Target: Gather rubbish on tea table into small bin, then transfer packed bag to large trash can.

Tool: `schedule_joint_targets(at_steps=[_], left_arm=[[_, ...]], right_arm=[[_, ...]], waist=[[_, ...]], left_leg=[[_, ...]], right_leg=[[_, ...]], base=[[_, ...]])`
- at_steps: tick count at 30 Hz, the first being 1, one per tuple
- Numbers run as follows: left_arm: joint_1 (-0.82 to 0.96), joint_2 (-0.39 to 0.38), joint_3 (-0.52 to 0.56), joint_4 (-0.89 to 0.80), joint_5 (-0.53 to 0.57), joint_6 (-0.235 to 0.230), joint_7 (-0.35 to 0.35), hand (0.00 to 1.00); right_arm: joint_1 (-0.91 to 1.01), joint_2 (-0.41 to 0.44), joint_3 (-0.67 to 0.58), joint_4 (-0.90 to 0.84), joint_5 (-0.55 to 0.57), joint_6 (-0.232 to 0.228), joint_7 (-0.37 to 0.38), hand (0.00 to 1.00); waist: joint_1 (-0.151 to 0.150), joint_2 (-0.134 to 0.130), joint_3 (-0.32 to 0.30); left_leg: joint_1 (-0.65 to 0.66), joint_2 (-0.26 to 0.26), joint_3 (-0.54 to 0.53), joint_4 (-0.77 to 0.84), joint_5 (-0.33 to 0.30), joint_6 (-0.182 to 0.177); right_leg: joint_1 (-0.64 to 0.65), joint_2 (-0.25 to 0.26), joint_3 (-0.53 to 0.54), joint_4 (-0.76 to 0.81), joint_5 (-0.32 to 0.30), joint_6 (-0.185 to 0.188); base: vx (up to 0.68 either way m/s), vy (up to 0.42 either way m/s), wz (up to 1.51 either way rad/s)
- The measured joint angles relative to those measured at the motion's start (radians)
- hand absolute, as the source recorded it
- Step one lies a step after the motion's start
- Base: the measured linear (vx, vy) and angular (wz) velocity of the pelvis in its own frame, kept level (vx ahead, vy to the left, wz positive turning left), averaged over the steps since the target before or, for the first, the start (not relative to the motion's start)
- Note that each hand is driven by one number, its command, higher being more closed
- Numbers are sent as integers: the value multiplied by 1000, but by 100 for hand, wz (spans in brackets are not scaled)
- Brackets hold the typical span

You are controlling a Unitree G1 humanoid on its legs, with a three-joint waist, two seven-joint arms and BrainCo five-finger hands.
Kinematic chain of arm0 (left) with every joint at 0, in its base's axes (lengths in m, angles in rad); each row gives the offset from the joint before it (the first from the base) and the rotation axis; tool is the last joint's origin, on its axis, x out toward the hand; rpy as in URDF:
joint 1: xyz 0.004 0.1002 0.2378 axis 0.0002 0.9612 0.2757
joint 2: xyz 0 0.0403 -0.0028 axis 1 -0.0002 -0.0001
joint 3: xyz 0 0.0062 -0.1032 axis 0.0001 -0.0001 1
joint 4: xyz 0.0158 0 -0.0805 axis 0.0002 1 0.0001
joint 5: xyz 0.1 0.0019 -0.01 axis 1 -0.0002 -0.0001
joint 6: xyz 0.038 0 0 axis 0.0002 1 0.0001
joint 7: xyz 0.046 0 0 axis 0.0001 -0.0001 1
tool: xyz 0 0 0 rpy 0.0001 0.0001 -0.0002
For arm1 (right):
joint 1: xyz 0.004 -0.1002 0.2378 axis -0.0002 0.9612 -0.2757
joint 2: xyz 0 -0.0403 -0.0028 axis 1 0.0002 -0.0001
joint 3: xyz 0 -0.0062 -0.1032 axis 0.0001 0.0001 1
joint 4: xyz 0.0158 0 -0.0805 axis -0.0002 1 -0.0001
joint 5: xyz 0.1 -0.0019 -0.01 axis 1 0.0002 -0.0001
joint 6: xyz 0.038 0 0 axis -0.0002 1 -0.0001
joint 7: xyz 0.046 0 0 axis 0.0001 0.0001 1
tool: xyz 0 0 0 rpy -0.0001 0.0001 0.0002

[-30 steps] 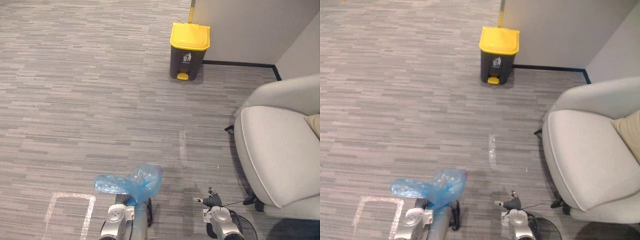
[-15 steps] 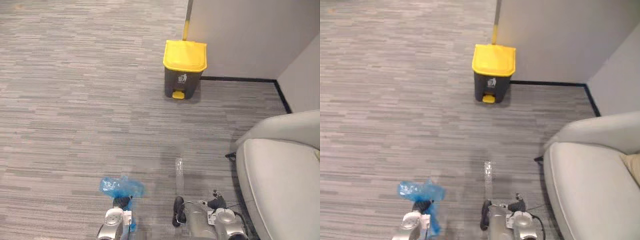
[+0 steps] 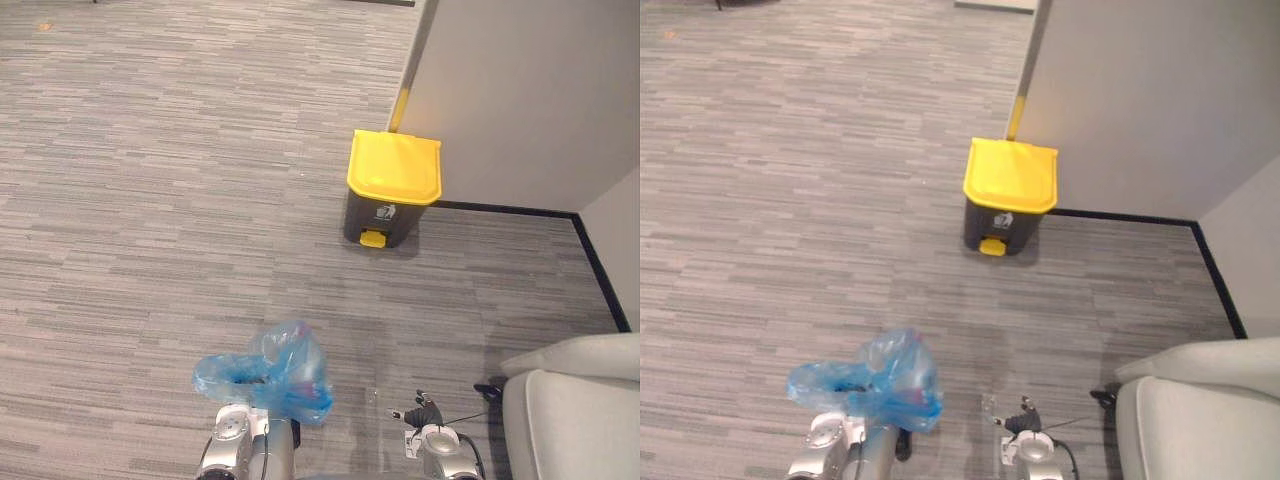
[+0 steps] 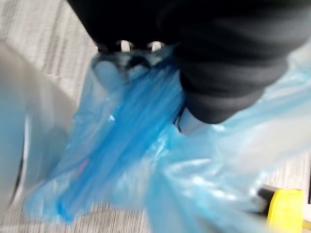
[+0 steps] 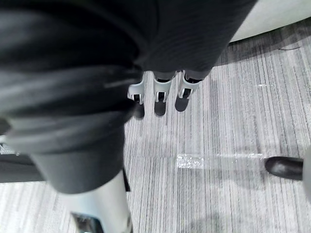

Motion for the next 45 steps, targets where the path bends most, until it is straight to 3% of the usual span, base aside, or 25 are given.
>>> schedule_joint_targets(at_steps=[2,3,6,10,12,13,14,15,18,19,21,22,26,27,28,29,32,35,37,38,39,40,41,43,45], left_arm=[[21,3,-7,0,-1,1,2,100],[26,14,-14,-2,-1,4,8,100],[29,16,-18,9,-3,7,15,100],[24,17,-18,44,-6,8,15,100],[15,26,-19,61,-5,8,13,100],[11,42,-23,74,-2,6,13,100],[0,38,-23,96,0,8,12,100],[0,39,-22,98,1,8,11,100],[-5,39,-6,97,2,8,10,100],[-3,23,16,91,2,8,8,100],[20,-7,24,55,1,7,2,100],[22,-18,24,40,1,7,-4,100],[12,-24,25,8,1,6,-14,100],[8,-29,24,8,1,6,-14,100],[13,-43,19,10,1,5,-14,100],[9,-40,14,28,1,6,-14,100],[11,-12,3,32,1,6,-13,100],[18,-7,1,36,0,7,-13,100],[31,15,-25,37,0,8,-12,100],[36,21,-29,38,0,10,-11,100],[46,33,-23,64,0,9,8,100],[46,41,-25,75,0,7,7,100],[27,45,-19,92,0,6,8,100],[21,25,-16,107,0,7,8,100],[18,17,-14,126,1,7,8,100]], right_arm=[[2,10,2,0,-1,1,1,0],[10,22,3,-3,-4,1,1,0],[35,30,20,-35,-37,-2,2,0],[22,25,20,-32,-37,-8,1,0],[10,16,20,-20,-37,-9,1,0],[15,6,20,-3,-35,-9,3,0],[-14,-20,18,10,-38,-8,3,0],[-22,-24,16,11,-38,-7,3,0],[-9,-21,-7,9,-37,-3,4,0],[-3,-17,7,7,-36,2,4,0],[3,-11,28,6,-35,2,5,0],[2,-8,28,5,-35,1,5,0],[-10,6,6,-6,-34,1,1,0],[-3,7,-3,-8,-34,1,1,0],[22,-9,-10,-20,-34,2,0,0],[29,-9,-16,-11,-33,7,0,0],[34,14,-19,4,-35,6,0,0],[29,19,-18,3,-35,4,1,0],[32,31,-14,4,-36,5,2,0],[40,32,-8,1,-34,5,3,0],[24,24,1,7,-37,1,3,0],[23,25,3,12,-37,0,3,0],[23,17,1,38,-38,0,3,0],[15,-8,-11,47,-37,1,2,0],[18,-20,-24,54,-37,1,2,0]], waist=[[3,1,0],[1,1,1],[-32,10,5],[-56,5,3],[-63,0,3],[-72,-19,5],[-68,18,8],[-61,23,6],[-73,40,13],[-70,43,17],[-51,45,19],[-46,42,18],[-29,31,22],[-29,35,21],[-29,66,4],[-26,55,5],[-28,-6,-16],[-24,2,-10],[-23,2,-9],[-25,5,-9],[-58,-6,-13],[-58,-21,-21],[-52,-29,-25],[-55,26,-24],[-58,46,-30]], left_leg=[[47,-1,26,-8,-25,9],[98,-4,45,-16,-49,18],[266,-16,54,-83,-98,31],[411,-9,53,-203,-102,26],[452,-14,33,-247,-104,21],[482,-32,-10,-264,-105,13],[494,0,-64,-263,-94,-11],[493,10,-83,-253,-80,-25],[413,44,-133,20,-19,-91],[331,71,-134,231,76,-114],[195,131,-87,492,22,-94],[151,143,-70,504,-2,-82],[56,158,1,207,-34,-56],[56,148,9,81,-2,-49],[62,146,-9,-77,141,-51],[64,119,-35,-91,154,-60],[104,26,-9,-148,109,-36],[161,9,26,-149,58,-15],[224,6,57,-161,28,-11],[245,6,59,-167,19,-9],[342,17,52,-230,7,-9],[352,2,44,-230,9,-35],[361,-14,25,-231,-1,-49],[362,15,-23,-257,5,-57],[385,29,-55,-291,12,-67]], right_leg=[[-64,-17,9,163,25,41],[-158,-32,22,374,69,72],[-350,-32,-70,677,14,22],[-475,-1,-243,404,-10,-28],[-484,43,-250,168,69,-33],[-470,65,-221,70,197,-108],[-442,90,-228,68,181,-117],[-442,94,-232,74,161,-122],[-349,123,-267,42,102,-131],[-272,139,-265,-13,99,-134],[-151,155,-247,-95,97,-137],[-121,154,-241,-120,97,-137],[-45,115,-227,-168,91,-97],[-25,102,-226,-172,76,-72],[-17,118,-221,-170,59,-40],[-7,102,-195,-167,28,-6],[-14,11,-155,-132,3,16],[-60,-24,-98,36,4,19],[-186,-52,-56,317,59,42],[-218,-59,-55,394,80,36],[-331,-16,-164,357,-37,-13],[-340,7,-171,194,53,-50],[-328,16,-190,138,48,-106],[-296,51,-194,88,64,-121],[-263,75,-202,41,64,-121]], base=[[402,234,-57],[402,173,-47],[463,77,-3],[463,-51,11],[478,-109,36],[506,-121,37],[492,-129,18],[496,-146,-7],[499,-178,19],[352,-41,-8],[493,-11,-31],[356,22,-31],[280,112,-39],[289,238,-11],[277,260,2],[312,328,12],[250,233,9],[193,165,-30],[173,101,-41],[513,-31,-3],[614,-141,19],[600,-179,13],[358,-123,-9],[268,-72,-17],[223,-79,2]])
